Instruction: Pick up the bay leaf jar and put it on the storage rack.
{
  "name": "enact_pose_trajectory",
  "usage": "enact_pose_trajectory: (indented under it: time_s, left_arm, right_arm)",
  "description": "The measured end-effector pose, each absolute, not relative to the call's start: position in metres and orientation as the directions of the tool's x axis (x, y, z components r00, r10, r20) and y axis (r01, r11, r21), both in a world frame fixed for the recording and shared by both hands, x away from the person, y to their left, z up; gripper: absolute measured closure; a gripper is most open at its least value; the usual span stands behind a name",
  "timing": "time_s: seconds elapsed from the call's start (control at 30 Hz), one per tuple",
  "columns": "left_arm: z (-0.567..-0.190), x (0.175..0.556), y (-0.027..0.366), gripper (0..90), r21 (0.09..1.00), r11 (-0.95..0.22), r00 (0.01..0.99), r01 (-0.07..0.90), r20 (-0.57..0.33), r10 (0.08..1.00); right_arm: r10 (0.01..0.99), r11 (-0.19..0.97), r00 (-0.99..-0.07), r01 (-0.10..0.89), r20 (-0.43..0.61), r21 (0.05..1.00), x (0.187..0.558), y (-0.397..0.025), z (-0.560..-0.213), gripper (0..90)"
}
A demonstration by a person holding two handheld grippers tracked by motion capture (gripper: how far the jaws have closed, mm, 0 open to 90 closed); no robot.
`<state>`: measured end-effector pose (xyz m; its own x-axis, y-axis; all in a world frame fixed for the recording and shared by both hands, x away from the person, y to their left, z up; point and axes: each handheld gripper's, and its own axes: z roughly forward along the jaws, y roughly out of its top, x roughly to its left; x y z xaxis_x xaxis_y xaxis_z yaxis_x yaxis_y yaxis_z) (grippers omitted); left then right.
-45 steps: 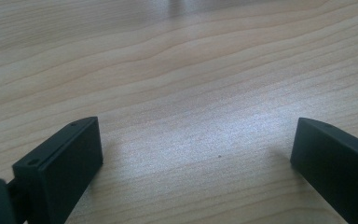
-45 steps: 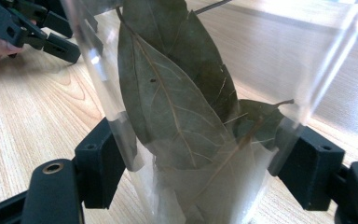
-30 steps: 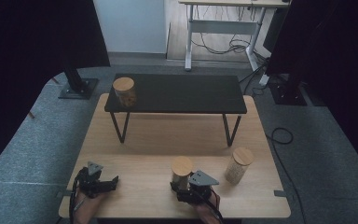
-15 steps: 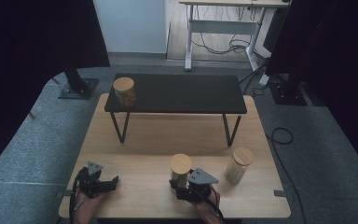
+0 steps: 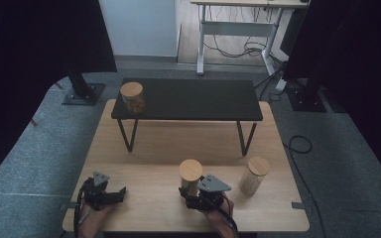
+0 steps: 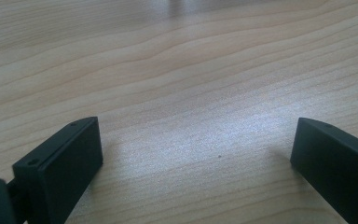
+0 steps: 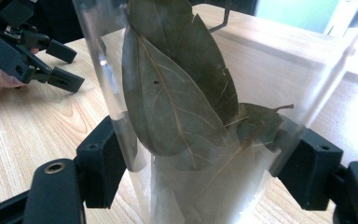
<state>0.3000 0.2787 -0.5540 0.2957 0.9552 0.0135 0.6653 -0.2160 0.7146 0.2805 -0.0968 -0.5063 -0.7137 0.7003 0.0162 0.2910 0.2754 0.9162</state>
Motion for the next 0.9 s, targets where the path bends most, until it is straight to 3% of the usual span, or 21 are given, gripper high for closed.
enact_pose_trajectory:
  time_s: [0.9]
  left_arm:
    - [-0.554, 0.300, 0.279, 1.8, 0.716, -0.215, 0.295, 0.665, 0.013, 0.955]
  right_arm:
    - [0.705, 0.299, -0.709, 0.291, -0.005, 0.909, 0.290, -0.090, -0.476, 25.3]
